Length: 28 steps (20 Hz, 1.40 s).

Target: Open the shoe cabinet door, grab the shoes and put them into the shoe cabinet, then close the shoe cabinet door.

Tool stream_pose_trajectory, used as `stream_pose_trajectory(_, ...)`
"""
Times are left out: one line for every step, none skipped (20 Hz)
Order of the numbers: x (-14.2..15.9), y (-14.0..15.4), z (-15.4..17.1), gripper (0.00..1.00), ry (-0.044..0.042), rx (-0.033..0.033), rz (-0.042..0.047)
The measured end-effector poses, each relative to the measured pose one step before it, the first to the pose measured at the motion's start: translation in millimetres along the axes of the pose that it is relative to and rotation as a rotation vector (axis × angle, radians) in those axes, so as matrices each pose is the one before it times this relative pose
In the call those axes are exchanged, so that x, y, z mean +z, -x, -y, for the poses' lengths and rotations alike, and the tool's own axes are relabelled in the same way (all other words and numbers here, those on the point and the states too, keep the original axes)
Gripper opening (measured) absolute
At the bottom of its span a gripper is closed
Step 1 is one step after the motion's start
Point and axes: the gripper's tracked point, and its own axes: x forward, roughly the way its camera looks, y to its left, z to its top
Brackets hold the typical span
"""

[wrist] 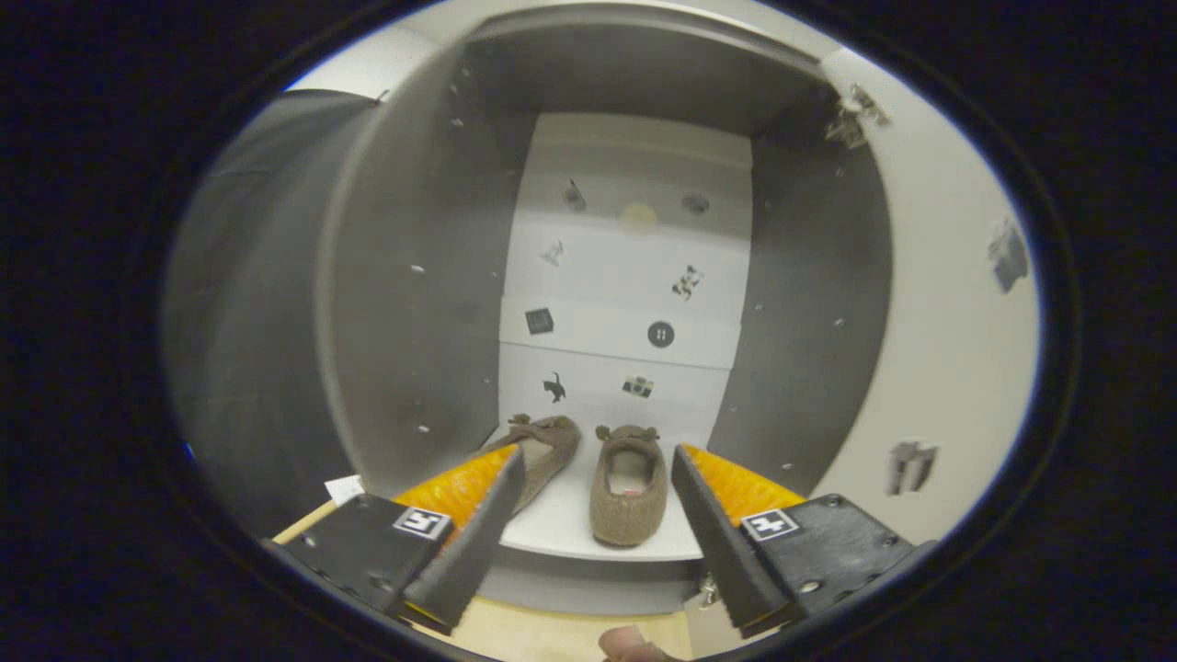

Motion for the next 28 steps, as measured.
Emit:
stream_pose_trajectory(9.36,9.21,-3.89,0.98,0.00514,-0.01214,0.02599)
stream_pose_trajectory(-0.1,5.07,-3.09,1.0,0.00699,-0.01856,-0.00208)
stream_pose_trajectory(-7.09,9.13,-3.39,1.0,-0.00481,-0.00552,-0.03017)
stream_pose_trajectory(-2.74,13.17,-8.24,1.0,-0.0243,0.02279,-0.01025)
stream_pose_trajectory(-2.3,16.73,-8.54,1.0,-0.02311,0.03828,0.00415)
stream_pose_trajectory(0.88,18.85,-3.43,1.0,-0.00041,0.02599,0.01047)
stream_pose_trajectory(0.67,19.63,2.86,1.0,0.01327,0.00105,0.01624)
stream_pose_trajectory(3.67,25.1,5.04,1.0,0.00878,-0.00822,0.03133)
stream_pose_trajectory(3.43,25.89,2.82,1.0,-0.00013,-0.00437,0.02769)
stream_pose_trajectory(2.55,26.06,1.13,1.0,-0.00387,0.00561,0.02667)
stream_pose_trajectory(3.79,27.3,1.89,1.0,-0.00479,0.01129,0.02349)
stream_pose_trajectory(4.82,26.67,4.43,1.0,0.00074,0.00778,0.02796)
stream_pose_trajectory(6.71,26.0,5.2,1.0,0.00983,0.00801,0.02975)
stream_pose_trajectory(6.21,25.95,6.48,1.0,0.00584,0.00591,0.02768)
stream_pose_trajectory(6.32,25.5,7.18,1.0,0.0016,0.00898,0.01909)
stream_pose_trajectory(4.12,27.98,9.2,1.0,0.0018,0.01464,0.01253)
stream_pose_trajectory(4.64,23.52,11.36,1.0,0.00536,0.00584,0.01768)
stream_pose_trajectory(7.32,18.39,18.32,1.0,0.01436,-0.01787,0.03444)
stream_pose_trajectory(5.69,16.34,22.68,1.0,0.01584,-0.03749,0.03148)
stream_pose_trajectory(4.43,18.35,31.22,1.0,0.0169,-0.05802,0.03464)
stream_pose_trajectory(2.43,11.48,23.68,1.0,0.01618,-0.04647,0.02482)
stream_pose_trajectory(-2.2,10.48,28.4,1.0,0.01165,-0.05457,0.02026)
stream_pose_trajectory(-3.23,5.98,25.28,1.0,-0.00614,-0.04394,0.00474)
stream_pose_trajectory(-7.07,4.49,28.05,1.0,-0.01667,-0.04637,-0.00365)
stream_pose_trajectory(-9.47,-0.46,18.0,1.0,-0.0004,-0.01937,-0.01802)
stream_pose_trajectory(-13.93,-3.6,24.15,1.0,0.014,-0.0368,-0.02635)
stream_pose_trajectory(-10.95,-8.38,22.31,1.0,0.03346,-0.04051,-0.01939)
stream_pose_trajectory(-13.11,-11.25,21.25,1.0,0.02509,-0.047,-0.02446)
